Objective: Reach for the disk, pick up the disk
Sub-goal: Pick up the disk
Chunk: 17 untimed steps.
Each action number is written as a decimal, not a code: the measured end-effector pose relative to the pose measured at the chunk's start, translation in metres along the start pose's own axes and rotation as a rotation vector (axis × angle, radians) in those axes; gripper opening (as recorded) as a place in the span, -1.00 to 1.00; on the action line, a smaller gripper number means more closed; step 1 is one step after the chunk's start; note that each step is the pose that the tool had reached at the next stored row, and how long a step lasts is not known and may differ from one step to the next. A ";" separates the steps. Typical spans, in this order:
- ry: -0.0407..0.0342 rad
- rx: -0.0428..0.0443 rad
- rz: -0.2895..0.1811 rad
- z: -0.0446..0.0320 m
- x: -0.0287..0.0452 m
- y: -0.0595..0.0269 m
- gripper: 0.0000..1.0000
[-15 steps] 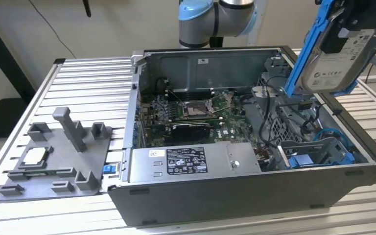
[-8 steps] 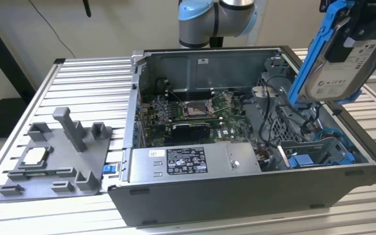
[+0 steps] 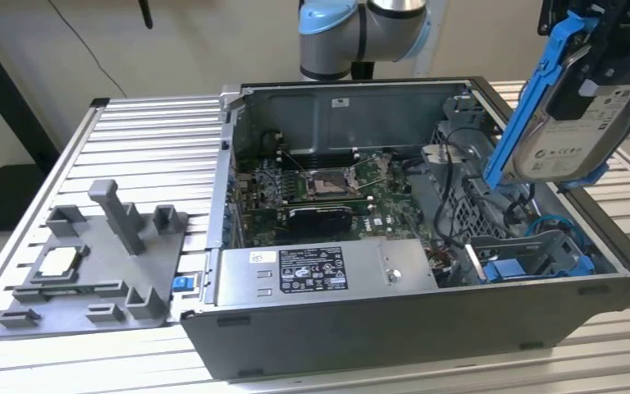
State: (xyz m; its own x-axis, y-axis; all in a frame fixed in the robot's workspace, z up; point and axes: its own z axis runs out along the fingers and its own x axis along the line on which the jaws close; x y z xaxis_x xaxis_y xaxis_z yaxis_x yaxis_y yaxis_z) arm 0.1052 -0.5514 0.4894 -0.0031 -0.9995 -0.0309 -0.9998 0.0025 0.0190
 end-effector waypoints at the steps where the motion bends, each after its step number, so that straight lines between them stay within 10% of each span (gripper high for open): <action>1: 0.0000 0.0000 0.000 0.0010 0.0012 0.0000 -1.00; 17: 0.0000 0.0000 0.000 0.0211 0.0275 -0.0005 -1.00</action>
State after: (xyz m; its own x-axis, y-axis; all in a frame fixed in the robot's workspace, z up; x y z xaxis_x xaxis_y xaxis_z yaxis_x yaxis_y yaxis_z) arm 0.1052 -0.5783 0.4675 -0.0030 -0.9995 -0.0309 -0.9998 0.0024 0.0190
